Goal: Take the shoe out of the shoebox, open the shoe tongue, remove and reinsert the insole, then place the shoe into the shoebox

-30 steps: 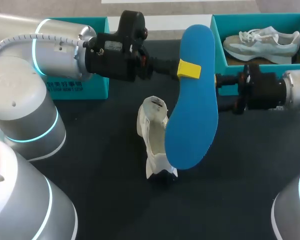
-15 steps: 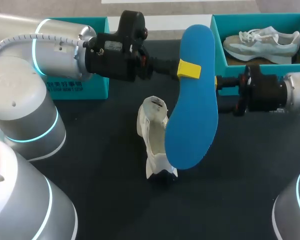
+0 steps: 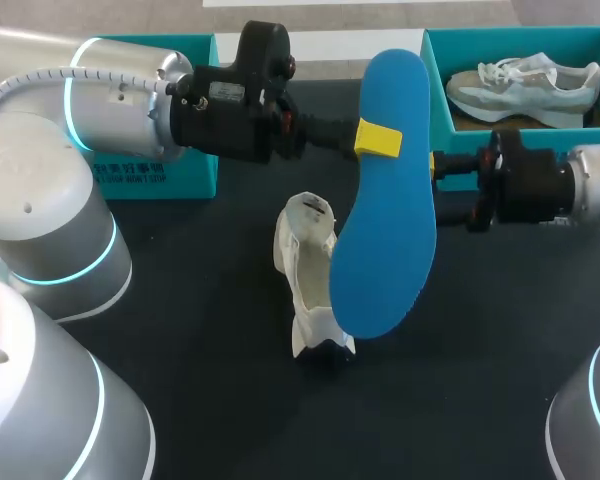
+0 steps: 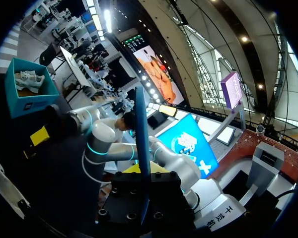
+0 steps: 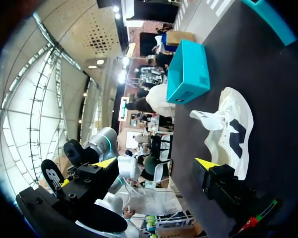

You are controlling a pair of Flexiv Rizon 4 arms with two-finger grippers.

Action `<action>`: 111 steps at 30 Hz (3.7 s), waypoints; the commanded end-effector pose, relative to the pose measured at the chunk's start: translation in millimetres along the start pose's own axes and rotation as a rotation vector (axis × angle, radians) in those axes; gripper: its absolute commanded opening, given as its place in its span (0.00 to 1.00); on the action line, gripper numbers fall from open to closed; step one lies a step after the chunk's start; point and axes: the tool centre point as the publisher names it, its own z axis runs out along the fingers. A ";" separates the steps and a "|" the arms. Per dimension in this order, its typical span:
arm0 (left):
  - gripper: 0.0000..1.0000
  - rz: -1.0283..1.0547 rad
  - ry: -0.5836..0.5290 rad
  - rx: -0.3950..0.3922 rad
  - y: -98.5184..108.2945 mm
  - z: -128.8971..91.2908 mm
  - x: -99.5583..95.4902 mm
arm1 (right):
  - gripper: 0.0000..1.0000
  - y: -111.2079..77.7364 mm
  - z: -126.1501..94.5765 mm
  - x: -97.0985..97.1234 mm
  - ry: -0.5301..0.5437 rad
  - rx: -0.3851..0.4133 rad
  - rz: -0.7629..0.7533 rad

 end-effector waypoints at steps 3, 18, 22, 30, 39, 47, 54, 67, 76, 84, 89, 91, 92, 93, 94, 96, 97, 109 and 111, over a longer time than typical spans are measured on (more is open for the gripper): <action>0.00 0.257 -0.037 -0.016 4.6 -6.1 -7.4 | 1.00 0.0 1.5 0.2 -0.002 -0.002 0.001; 0.00 1.058 -0.177 0.006 18.4 -44.6 -41.5 | 1.00 0.0 1.5 0.2 -0.002 -0.002 0.001; 0.00 1.037 -0.173 0.003 19.6 -46.0 -43.1 | 1.00 0.0 1.5 0.2 -0.002 -0.002 0.001; 0.00 1.037 -0.173 0.003 19.6 -46.0 -43.1 | 1.00 0.0 1.5 0.2 -0.002 -0.002 0.001; 0.00 1.437 -0.213 -0.108 33.1 -52.5 -86.3 | 1.00 0.0 1.5 0.2 -0.002 -0.002 0.001; 0.00 2.009 -0.237 -0.083 38.3 -59.5 -102.0 | 1.00 0.0 1.5 0.2 -0.002 -0.002 0.001; 0.00 2.403 -0.257 -0.070 50.0 -63.0 -125.4 | 1.00 0.0 1.5 0.2 -0.002 -0.002 0.001; 0.00 2.383 -0.265 -0.100 50.6 -62.9 -127.1 | 1.00 0.0 1.5 0.2 -0.002 -0.002 0.001; 0.00 2.383 -0.265 -0.100 50.6 -62.9 -127.1 | 1.00 0.0 1.5 0.2 -0.002 -0.002 0.001; 0.00 2.383 -0.265 -0.100 50.6 -62.9 -127.1 | 1.00 0.0 1.5 0.2 -0.002 -0.002 0.001; 0.00 2.383 -0.265 -0.100 50.6 -62.9 -127.1 | 1.00 0.0 1.5 0.2 -0.002 -0.002 0.001; 0.00 2.398 -0.261 -0.129 52.2 -63.6 -130.8 | 1.00 0.0 1.5 0.2 -0.002 -0.002 0.001; 0.00 2.423 -0.273 -0.107 52.7 -64.5 -133.7 | 1.00 0.0 1.5 0.2 -0.002 -0.002 0.001; 0.00 2.452 -0.276 -0.093 53.0 -66.0 -135.3 | 1.00 0.3 1.9 0.2 0.003 0.001 0.008; 0.00 2.472 -0.283 -0.116 53.6 -66.9 -138.5 | 1.00 0.5 2.3 0.2 0.009 0.004 0.016; 0.00 2.526 -0.300 -0.119 54.5 -69.0 -143.7 | 1.00 0.8 3.6 0.6 0.027 0.015 0.031; 0.00 2.544 -0.319 -0.157 54.5 -70.0 -147.0 | 1.00 0.9 4.6 0.6 0.030 0.020 0.038; 0.00 2.651 -0.346 -0.321 53.4 -64.1 -179.1 | 1.00 -2.4 28.1 5.9 0.056 0.034 0.075; 0.00 2.656 -0.341 -0.330 53.3 -58.9 -184.1 | 1.00 -2.5 32.5 6.4 0.064 0.038 0.075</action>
